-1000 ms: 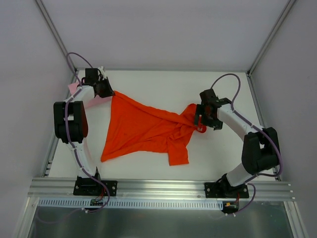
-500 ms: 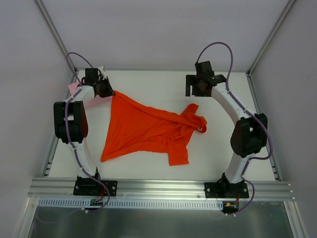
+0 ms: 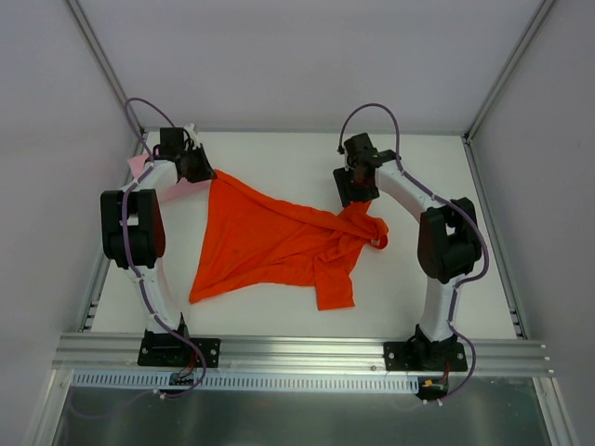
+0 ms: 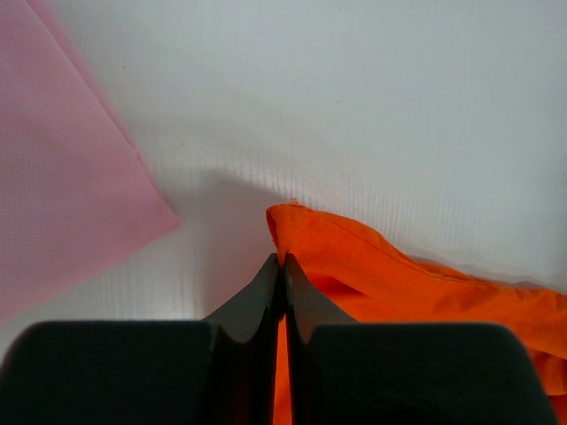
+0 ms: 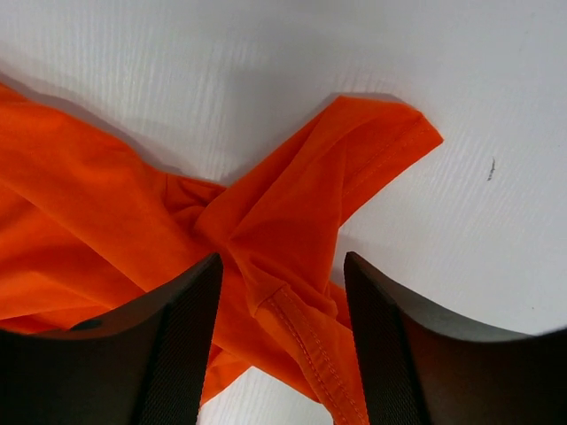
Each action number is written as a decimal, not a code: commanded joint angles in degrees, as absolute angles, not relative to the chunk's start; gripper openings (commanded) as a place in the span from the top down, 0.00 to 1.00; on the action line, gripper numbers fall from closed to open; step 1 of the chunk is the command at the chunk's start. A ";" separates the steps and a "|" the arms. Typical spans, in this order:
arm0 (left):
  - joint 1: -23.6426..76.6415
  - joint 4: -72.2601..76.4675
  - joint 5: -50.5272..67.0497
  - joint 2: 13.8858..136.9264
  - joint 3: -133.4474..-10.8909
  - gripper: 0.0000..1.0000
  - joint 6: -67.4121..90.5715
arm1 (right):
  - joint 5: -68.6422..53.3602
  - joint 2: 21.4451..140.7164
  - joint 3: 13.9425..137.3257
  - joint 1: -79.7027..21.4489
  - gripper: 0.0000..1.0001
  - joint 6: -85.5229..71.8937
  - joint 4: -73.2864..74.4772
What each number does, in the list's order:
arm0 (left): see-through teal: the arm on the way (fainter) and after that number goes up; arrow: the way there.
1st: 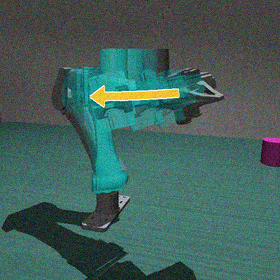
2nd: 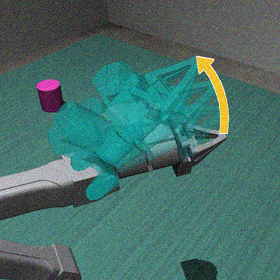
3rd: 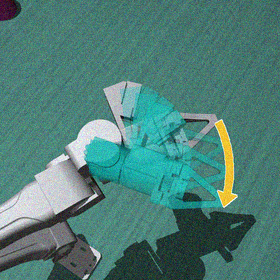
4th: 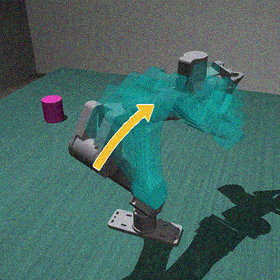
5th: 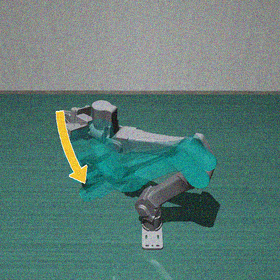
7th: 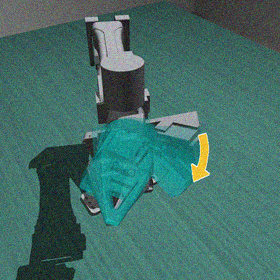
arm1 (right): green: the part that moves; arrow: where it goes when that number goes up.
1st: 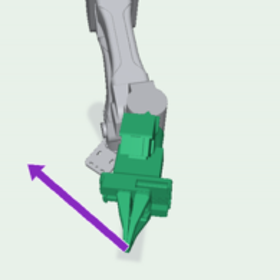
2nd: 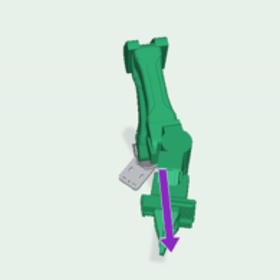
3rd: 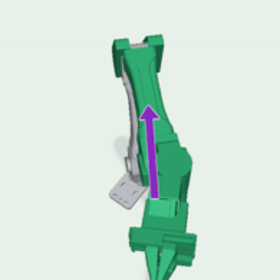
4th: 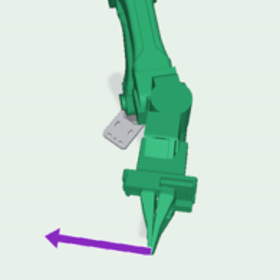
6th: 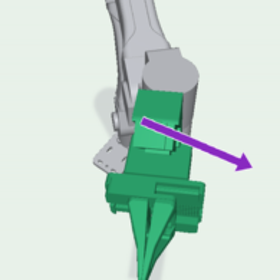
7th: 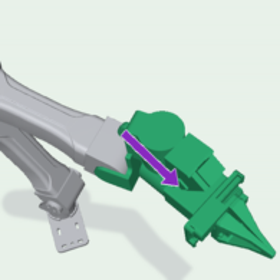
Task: Fold and stack the t-shirts
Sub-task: Flatten out the tshirt
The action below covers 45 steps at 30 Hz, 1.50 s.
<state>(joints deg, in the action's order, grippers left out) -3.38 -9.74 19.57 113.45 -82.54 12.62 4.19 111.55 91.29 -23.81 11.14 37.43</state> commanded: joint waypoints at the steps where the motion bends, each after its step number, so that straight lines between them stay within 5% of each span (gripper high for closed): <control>1: -3.52 -8.61 21.62 111.71 -83.50 1.00 11.78 | 4.39 112.94 92.64 -24.52 0.41 13.62 39.55; 8: -3.43 -8.70 21.62 112.15 -83.85 1.00 11.69 | 3.96 113.29 88.60 -24.61 0.44 13.97 38.94; 14: -3.52 -8.88 21.71 112.06 -83.94 1.00 11.78 | 7.56 113.29 88.15 -24.52 0.74 13.88 39.02; 17: -3.52 -8.96 21.71 111.80 -83.94 1.00 11.78 | 10.88 112.77 88.42 -24.26 0.99 13.80 39.11; 34: -3.43 -9.85 18.99 106.00 -85.87 1.00 11.78 | 8.36 94.48 85.26 -8.88 0.99 5.89 29.97; 45: -3.43 -9.41 18.63 103.71 -81.39 1.00 11.60 | -2.70 90.10 62.69 -8.79 0.94 -5.53 31.72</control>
<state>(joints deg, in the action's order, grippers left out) -3.38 -10.09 19.14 106.89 -82.67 12.58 3.46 95.02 66.24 -8.80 -0.86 29.69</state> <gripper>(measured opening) 0.008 0.051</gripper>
